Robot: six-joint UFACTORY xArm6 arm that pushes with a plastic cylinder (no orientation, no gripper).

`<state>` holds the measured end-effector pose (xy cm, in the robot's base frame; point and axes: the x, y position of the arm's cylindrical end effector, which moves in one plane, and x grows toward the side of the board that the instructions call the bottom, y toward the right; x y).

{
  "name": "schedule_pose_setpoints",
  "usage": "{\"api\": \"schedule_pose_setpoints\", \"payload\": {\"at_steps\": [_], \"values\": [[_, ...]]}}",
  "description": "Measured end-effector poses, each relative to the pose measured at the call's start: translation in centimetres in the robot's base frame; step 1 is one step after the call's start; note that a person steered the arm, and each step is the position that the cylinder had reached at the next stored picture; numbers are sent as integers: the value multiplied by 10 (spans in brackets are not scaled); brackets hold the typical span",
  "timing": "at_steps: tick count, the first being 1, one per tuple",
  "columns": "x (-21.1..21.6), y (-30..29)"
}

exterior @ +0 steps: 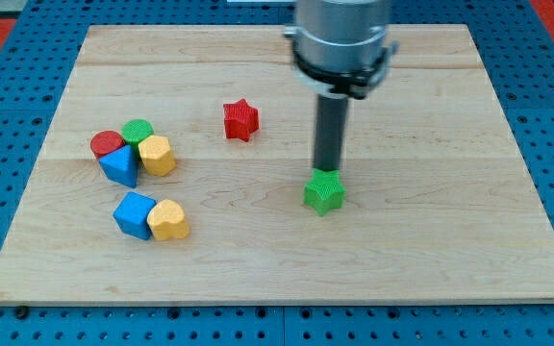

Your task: Slightly move the green start to the left

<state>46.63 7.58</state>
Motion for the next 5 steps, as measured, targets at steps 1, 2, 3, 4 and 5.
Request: {"api": "schedule_pose_setpoints", "payload": {"at_steps": [1,2,3,4,5], "values": [[12,38],[37,28],[42,0],[28,-29],[19,-50]]}}
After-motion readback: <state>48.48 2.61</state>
